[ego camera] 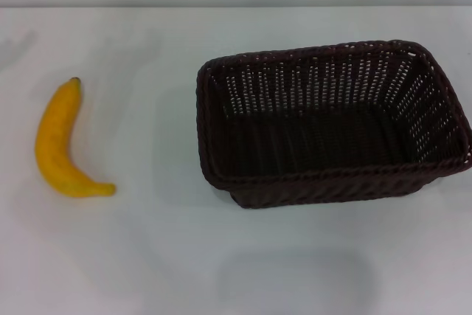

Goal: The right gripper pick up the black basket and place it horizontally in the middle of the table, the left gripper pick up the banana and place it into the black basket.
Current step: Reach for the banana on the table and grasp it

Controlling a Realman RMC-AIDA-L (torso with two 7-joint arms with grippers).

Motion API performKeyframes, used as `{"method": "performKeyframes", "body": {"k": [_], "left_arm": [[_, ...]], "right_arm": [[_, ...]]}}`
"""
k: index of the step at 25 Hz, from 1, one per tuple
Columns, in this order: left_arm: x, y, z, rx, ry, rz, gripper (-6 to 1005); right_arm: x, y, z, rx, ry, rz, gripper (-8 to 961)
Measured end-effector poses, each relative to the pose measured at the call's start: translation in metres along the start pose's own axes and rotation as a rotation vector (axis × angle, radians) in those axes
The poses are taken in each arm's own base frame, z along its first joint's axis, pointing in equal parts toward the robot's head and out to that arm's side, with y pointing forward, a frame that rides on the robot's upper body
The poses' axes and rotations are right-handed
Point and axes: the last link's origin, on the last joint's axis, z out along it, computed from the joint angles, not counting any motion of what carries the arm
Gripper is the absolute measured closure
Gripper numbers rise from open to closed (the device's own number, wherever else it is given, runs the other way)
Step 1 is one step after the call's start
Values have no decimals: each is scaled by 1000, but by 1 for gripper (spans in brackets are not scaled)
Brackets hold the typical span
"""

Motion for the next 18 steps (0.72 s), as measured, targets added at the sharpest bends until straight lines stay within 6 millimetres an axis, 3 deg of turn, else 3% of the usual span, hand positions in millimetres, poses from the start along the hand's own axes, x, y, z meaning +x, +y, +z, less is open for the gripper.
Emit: {"method": "performKeyframes", "body": {"k": [8, 13, 18], "left_arm": [[30, 37, 10, 187, -256, -3, 346], [15, 54, 25, 297, -481, 15, 333], [-13, 67, 41, 369, -697, 91, 320]], "right_arm": [[13, 1, 14, 61, 71, -75, 523], [18, 4, 24, 64, 107, -115, 350], [20, 10, 32, 52, 123, -123, 160]]}}
